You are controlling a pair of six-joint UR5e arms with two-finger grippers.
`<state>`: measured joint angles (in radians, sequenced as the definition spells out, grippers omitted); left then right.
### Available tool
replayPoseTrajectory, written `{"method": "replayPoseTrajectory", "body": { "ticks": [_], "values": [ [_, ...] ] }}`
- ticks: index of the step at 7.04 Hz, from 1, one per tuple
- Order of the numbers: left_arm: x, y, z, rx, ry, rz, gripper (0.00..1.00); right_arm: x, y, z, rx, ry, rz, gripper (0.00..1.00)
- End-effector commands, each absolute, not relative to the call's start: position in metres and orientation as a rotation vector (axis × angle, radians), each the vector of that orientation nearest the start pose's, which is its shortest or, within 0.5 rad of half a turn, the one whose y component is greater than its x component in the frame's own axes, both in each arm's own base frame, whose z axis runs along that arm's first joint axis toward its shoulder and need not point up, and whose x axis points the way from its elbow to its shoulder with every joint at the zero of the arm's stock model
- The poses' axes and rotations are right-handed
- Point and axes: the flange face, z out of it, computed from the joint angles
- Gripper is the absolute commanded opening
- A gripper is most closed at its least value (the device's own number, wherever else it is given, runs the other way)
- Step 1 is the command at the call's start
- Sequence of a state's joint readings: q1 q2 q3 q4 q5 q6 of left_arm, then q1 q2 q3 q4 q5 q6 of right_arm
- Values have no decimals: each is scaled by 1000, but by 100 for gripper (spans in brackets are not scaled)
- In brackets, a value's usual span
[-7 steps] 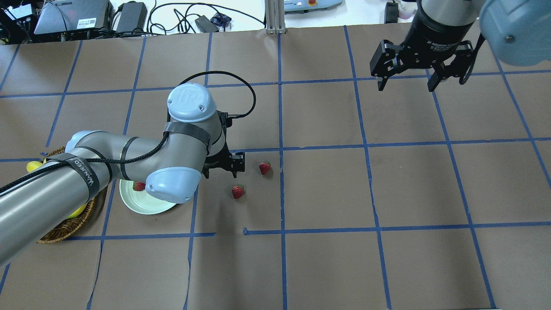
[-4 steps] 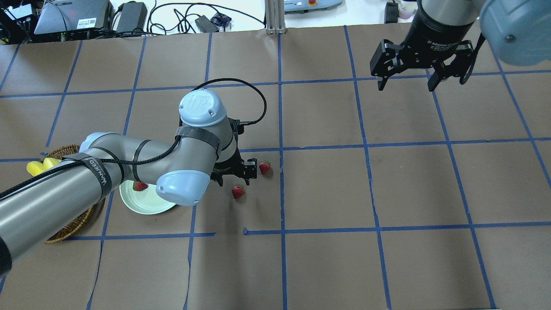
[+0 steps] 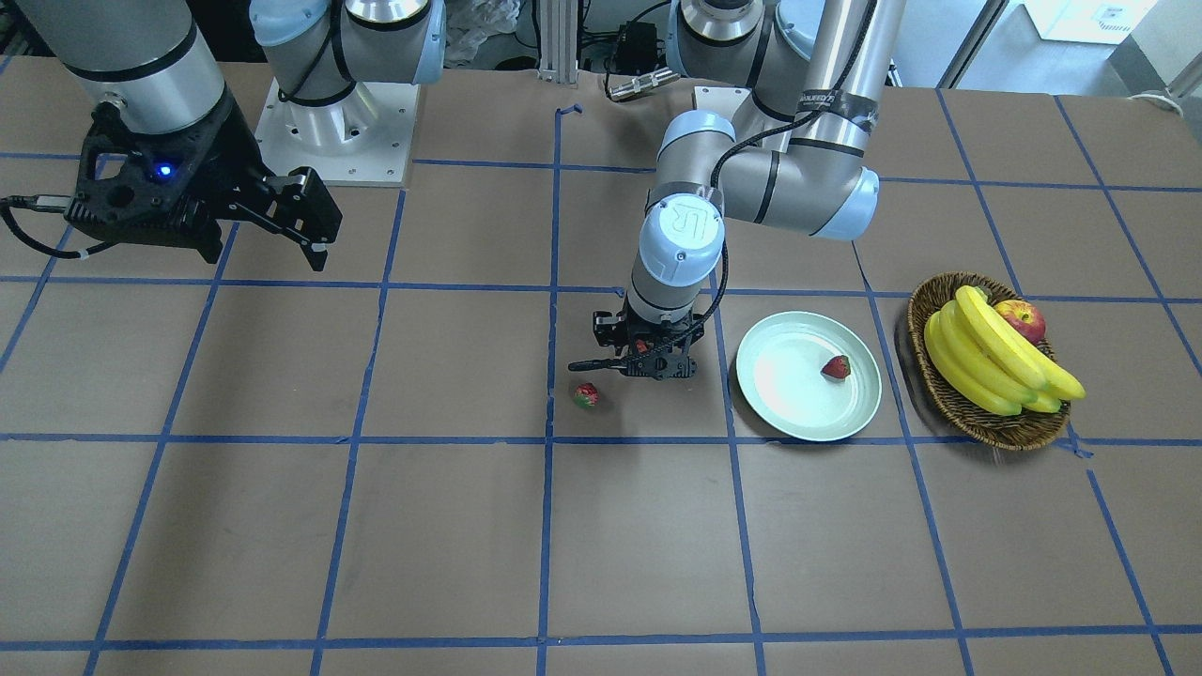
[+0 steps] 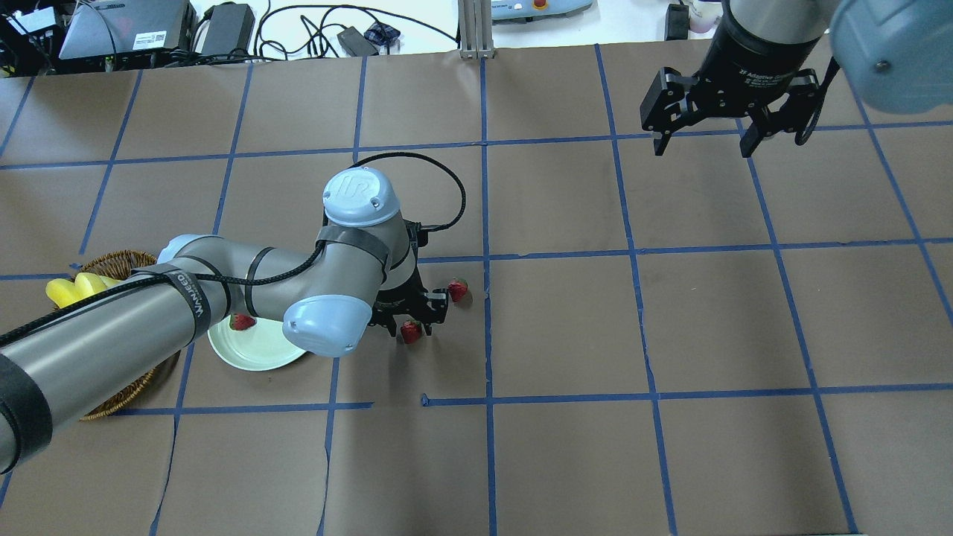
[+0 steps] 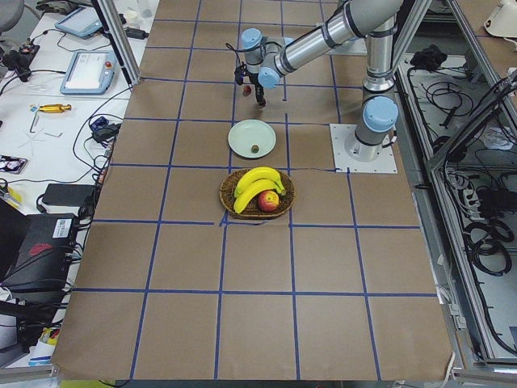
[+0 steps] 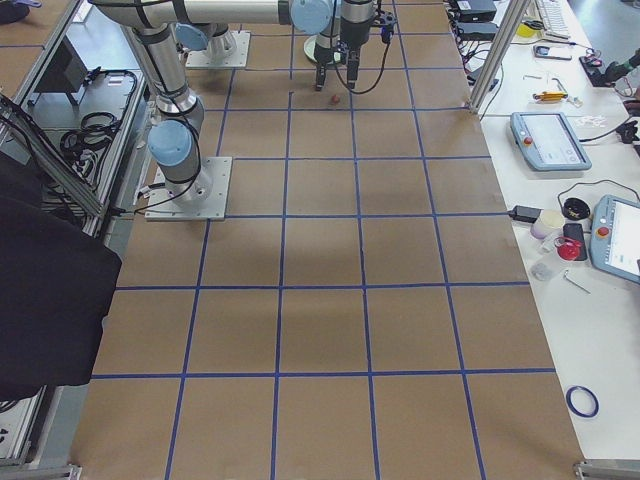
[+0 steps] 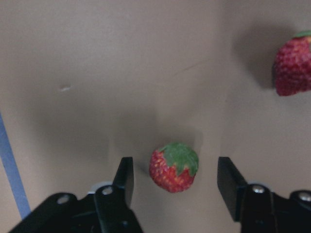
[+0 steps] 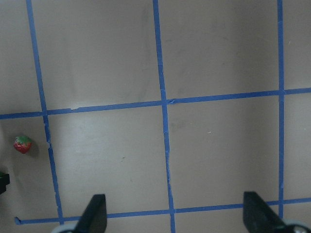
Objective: Collect all strawberries into plate
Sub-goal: 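Lift the strawberry with the left gripper and carry it over the plate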
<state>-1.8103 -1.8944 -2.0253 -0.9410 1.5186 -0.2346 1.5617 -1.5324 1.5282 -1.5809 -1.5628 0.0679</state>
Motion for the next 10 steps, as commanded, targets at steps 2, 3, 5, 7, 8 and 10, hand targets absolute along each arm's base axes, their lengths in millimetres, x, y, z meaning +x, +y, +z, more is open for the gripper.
{"method": "replayPoseTrajectory", "body": {
  "ticks": [2, 3, 5, 7, 8, 10],
  "values": [
    [-256, -444, 171, 23, 3132, 269, 31, 130, -510, 490, 122, 3130, -16, 100],
    [-256, -446, 173, 28, 3133, 259, 25, 130, -511, 491, 122, 3130, -19, 100],
    [-245, -457, 207, 124, 3098, 191, 26, 129, -511, 491, 122, 3131, -19, 100],
    [-194, -477, 239, 142, 3047, 254, 26, 129, -511, 490, 122, 3131, -21, 100],
    [-158, -483, 244, 169, 3025, 274, 27, 130, -511, 491, 122, 3129, -24, 100],
    [-89, -484, 227, 251, 3050, 371, 26, 130, -511, 489, 122, 3130, -19, 100]
  ]
}}
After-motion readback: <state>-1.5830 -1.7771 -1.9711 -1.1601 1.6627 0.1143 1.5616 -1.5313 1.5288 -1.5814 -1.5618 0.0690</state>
